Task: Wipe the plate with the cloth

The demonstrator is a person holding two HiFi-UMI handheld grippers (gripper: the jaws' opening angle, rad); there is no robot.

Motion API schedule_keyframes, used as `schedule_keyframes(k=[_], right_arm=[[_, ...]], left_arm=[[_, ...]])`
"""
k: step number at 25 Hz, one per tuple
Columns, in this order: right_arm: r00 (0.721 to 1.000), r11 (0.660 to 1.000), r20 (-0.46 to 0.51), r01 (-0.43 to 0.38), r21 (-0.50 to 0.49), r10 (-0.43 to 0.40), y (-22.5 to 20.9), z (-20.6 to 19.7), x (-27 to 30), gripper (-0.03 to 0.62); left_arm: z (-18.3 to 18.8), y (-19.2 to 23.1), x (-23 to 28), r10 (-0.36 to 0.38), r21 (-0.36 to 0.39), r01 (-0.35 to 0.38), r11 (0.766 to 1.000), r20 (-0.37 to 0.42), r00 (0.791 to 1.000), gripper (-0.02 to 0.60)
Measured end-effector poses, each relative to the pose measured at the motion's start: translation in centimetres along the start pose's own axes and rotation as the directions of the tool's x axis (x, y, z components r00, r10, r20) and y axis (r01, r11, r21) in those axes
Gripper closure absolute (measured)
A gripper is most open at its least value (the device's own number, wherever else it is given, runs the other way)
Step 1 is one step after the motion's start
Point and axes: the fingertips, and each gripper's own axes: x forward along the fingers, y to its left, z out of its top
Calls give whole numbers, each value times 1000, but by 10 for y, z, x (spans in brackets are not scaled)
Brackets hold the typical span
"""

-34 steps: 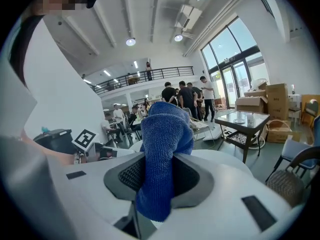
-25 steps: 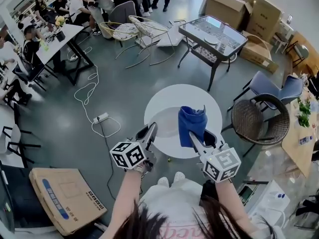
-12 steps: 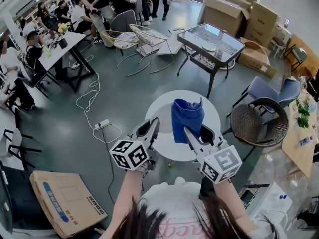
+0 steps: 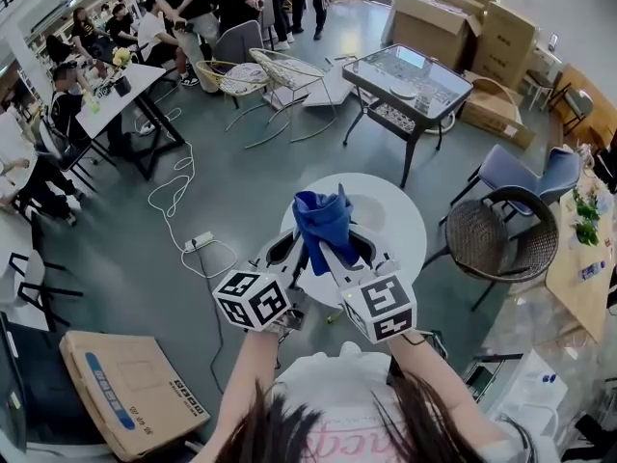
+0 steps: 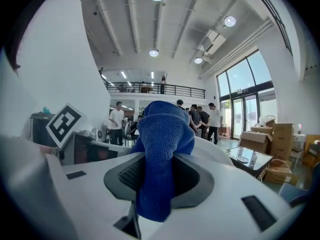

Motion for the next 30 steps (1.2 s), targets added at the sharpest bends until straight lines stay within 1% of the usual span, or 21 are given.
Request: schedule_keyframes(k=[3,8,15,19,24,25,27,29,30], right_arm=[[1000,1000,-20,17,-13,-17,-1,-7,9,461],[995,997,-57,77,-29,-79,-14,-17,12,461],[984,987,-69,163,-11,-163,-51,-20,1,461],[966,969,-93,245,22,-242,-86,-29,-13,461],[932,935,-133,348,71,-337,-127,-46,-42,461],[929,930,-134,358,85,-345,-132,-48,-47,461],[933,928,-115,354,118,-341,-136,-46,-54,461],[945,933,-77,327,151,-318,-135,-38,-61,461],[951,937,-55,309,165,-304,-133,-32,-64,461]], left_arm=[[-2,5,-2,13,-7,-14,1000,-7,1000,555],[-5,5,-1,14,-5,-14,1000,-16,1000,554],[1,5,4,1,-1,-1,1000,-8,1000,552],[5,9,4,6,-1,-6,1000,2,1000,552],[7,11,2,8,1,-8,1000,6,1000,552],[7,11,2,7,3,-7,1000,7,1000,554],[8,10,2,4,20,-4,1000,14,1000,554],[11,6,1,-5,68,3,998,29,1000,554],[13,3,0,-12,107,7,994,38,999,554]])
